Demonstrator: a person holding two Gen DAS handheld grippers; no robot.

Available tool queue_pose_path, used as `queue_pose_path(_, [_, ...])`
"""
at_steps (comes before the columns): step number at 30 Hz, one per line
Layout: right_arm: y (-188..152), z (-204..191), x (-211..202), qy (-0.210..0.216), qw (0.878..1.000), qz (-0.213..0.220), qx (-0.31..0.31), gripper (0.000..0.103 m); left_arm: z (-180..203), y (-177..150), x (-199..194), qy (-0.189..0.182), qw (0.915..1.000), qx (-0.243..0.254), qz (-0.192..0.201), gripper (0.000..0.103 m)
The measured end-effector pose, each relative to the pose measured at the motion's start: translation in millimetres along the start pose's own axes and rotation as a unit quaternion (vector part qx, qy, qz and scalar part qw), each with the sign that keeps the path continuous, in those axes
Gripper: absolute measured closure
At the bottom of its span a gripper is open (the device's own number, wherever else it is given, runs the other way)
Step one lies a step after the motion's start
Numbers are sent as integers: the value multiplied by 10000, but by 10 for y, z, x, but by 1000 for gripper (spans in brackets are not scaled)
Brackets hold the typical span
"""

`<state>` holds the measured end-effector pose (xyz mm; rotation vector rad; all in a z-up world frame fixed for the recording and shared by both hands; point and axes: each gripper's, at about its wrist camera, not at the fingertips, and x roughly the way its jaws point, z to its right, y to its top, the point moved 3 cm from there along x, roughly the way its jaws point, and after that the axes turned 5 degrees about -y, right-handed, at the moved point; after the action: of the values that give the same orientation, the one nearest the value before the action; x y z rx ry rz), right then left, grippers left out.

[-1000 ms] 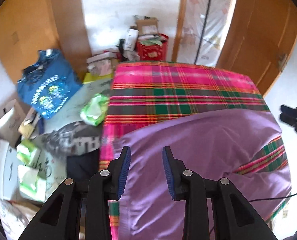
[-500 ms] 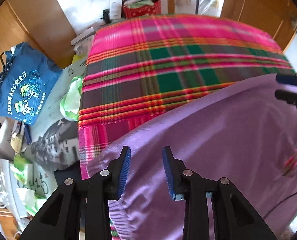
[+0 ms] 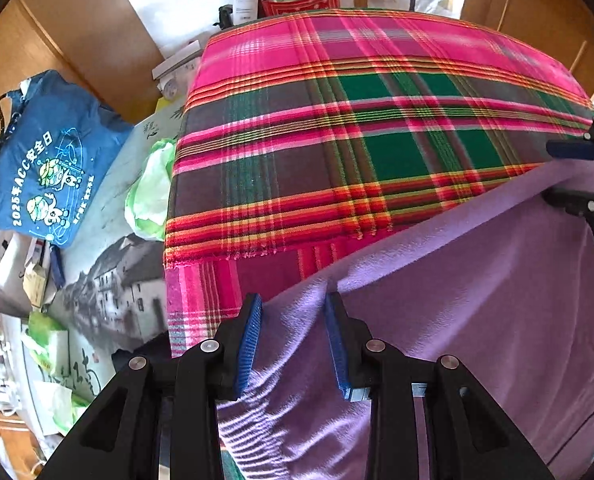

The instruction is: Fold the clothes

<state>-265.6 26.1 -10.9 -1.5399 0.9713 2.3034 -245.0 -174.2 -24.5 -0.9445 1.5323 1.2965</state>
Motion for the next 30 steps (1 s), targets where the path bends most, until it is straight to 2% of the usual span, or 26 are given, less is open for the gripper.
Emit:
queue_pose_path(7, [-7,90,56,143,9996,-39,220,60,-36,19,27,-38,10000,68,53,67])
queue_pose_path(11, [-22,84,49,273,9992,-46,292,75,-49,13,32,-105,9999,57,90,67])
queue_pose_path(14, [-39,48,38,290,9992,-40,284,81,-30,2,32,-80,9997,184,126,66])
queue_pose_path(22, [-44,45,33,274,9989,-41,379,81,17,-39,20,43,9975,640,308,66])
queue_pose_path(26, [-52,68,40,355,9983,-22,465,81,-33,-48,23,-191,9969,667,372,66])
queue_pose_path(30, [-71,98,44,443,9971,-3,616,81,-144,-75,38,-625,9961,474,402,64])
